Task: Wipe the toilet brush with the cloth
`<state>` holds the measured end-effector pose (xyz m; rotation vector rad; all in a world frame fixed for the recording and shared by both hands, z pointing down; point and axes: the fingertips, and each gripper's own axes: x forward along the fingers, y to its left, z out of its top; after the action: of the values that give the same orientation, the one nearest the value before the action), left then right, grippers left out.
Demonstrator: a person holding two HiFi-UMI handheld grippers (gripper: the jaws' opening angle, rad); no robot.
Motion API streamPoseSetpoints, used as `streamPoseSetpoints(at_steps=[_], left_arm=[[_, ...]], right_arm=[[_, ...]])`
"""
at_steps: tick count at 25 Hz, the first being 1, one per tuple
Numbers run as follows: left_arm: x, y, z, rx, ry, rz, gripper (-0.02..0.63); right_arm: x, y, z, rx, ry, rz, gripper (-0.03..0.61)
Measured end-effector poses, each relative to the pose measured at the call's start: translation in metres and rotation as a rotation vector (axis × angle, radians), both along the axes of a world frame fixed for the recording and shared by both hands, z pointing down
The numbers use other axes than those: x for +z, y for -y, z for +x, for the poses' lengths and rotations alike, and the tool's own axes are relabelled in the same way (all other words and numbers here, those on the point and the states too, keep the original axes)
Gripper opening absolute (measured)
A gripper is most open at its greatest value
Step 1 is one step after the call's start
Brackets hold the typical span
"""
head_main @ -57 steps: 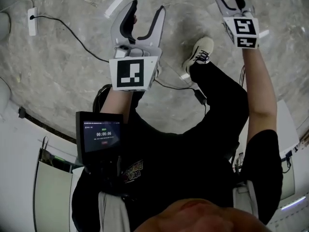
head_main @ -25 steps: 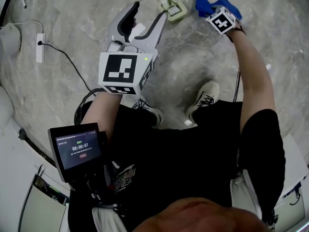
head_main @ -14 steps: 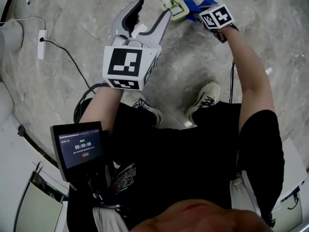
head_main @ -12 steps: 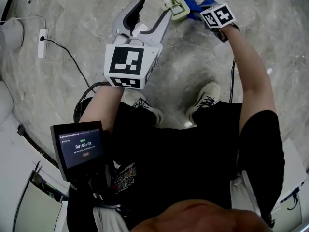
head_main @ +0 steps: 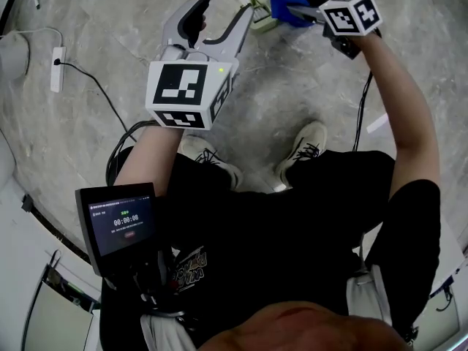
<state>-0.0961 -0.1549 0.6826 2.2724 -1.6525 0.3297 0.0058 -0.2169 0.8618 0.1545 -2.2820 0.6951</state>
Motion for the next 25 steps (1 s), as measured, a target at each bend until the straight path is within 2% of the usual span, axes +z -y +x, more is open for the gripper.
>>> streamPoseSetpoints(at_steps=[5,9,12,17,20,22,25], left_arm=[[0.000,-0.002,-0.002,-0.006,0.001,0.008,0.259],[0.000,-0.006,-0.005,-0.010,0.005,0.016,0.259],[-0.002,-0.007,-0.009,-0.018,0.003,0.023,0.258],[-0.004,-0.007,-0.010,-0.024,-0.001,0.021,0.259],[-0.004,-0.009,-0.008,-0.016,0.010,0.020,0.259],[-0.004,-0.010,-0.009,-0.015,0.015,0.020,0.259],[-0.004,-0.010,-0.011,-0.024,0.017,0.015,0.259]], right_arm=[[-0.057,-0.026,-0.005,-0.027,0.159,-0.045,0.095],[-0.056,-0.066,0.001,-0.048,0.195,-0.123,0.095],[-0.019,-0.096,0.007,-0.072,0.120,-0.195,0.095],[0.074,-0.136,0.018,-0.068,-0.133,-0.300,0.095],[0.115,-0.139,0.021,-0.063,-0.249,-0.281,0.095],[0.130,-0.127,0.017,-0.014,-0.274,-0.260,0.095],[0.137,-0.111,0.009,0.077,-0.254,-0.266,0.095]])
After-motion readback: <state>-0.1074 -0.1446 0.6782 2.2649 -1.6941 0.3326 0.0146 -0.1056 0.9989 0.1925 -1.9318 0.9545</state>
